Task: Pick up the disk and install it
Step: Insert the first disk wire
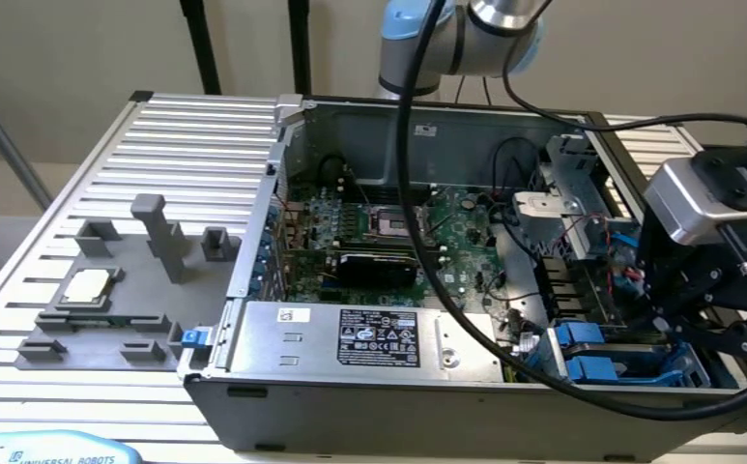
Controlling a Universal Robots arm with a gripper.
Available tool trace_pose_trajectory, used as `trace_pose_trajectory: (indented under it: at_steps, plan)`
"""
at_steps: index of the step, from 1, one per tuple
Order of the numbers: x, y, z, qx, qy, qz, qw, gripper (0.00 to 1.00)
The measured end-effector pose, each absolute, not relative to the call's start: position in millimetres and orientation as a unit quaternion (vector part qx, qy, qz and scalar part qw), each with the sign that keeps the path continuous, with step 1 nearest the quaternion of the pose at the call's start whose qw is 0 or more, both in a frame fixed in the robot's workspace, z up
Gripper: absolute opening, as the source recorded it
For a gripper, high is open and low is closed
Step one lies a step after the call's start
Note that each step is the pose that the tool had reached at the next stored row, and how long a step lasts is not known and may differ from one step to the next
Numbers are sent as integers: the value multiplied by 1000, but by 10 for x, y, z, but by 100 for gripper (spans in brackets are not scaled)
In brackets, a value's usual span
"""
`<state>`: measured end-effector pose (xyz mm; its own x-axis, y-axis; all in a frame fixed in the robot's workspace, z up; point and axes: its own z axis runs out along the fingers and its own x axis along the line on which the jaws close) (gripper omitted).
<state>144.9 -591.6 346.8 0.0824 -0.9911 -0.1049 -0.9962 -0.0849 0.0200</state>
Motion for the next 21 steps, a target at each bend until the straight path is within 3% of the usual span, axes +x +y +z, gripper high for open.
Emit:
trace_pose_trajectory:
  at_steps: [21]
  plan:
    - [1459,-5809,3407,-711,702,26,7,17]
